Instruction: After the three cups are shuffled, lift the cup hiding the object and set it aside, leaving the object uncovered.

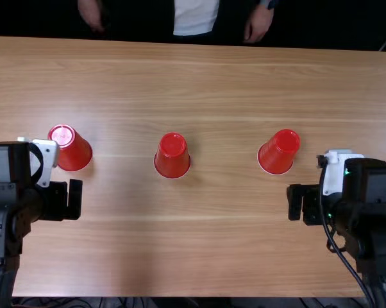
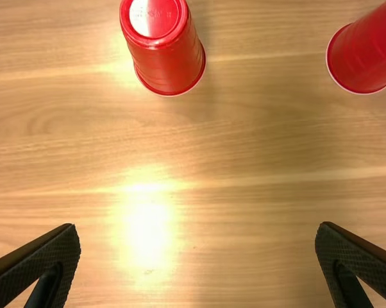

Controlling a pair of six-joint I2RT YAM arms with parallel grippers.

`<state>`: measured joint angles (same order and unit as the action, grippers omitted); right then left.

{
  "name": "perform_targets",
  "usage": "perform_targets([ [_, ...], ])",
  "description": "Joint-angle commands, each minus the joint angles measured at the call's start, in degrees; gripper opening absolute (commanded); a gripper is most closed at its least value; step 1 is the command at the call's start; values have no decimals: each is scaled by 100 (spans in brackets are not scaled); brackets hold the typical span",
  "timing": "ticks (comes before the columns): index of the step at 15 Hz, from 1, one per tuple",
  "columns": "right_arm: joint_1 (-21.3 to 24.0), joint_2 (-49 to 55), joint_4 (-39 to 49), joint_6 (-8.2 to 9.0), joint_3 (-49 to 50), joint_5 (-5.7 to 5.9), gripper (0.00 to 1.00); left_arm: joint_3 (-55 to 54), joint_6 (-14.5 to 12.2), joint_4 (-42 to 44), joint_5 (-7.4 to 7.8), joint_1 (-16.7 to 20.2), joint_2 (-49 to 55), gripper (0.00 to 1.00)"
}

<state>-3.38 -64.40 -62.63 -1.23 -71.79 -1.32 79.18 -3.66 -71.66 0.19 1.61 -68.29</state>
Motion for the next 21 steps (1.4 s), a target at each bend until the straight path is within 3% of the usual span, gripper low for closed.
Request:
perform_targets([
  [1,-67,-99,-40,7,-213,-26,100,265,-14,-17,-50,59,-53,100],
  [7,-119,-424,87,18,-547,-79,100,300,-14,-206,-29,59,-149,100],
  [9,-585,-723,203,39,-872,-131,100,291,-14,-154,-19,68,-141,100],
  [14,-1921,-1699,688,81,-1470,-131,100,265,-14,-90,45,24,-123,100],
  [21,-2844,-3360,1184,60,-2375,-131,100,283,-24,-59,45,6,-272,100],
])
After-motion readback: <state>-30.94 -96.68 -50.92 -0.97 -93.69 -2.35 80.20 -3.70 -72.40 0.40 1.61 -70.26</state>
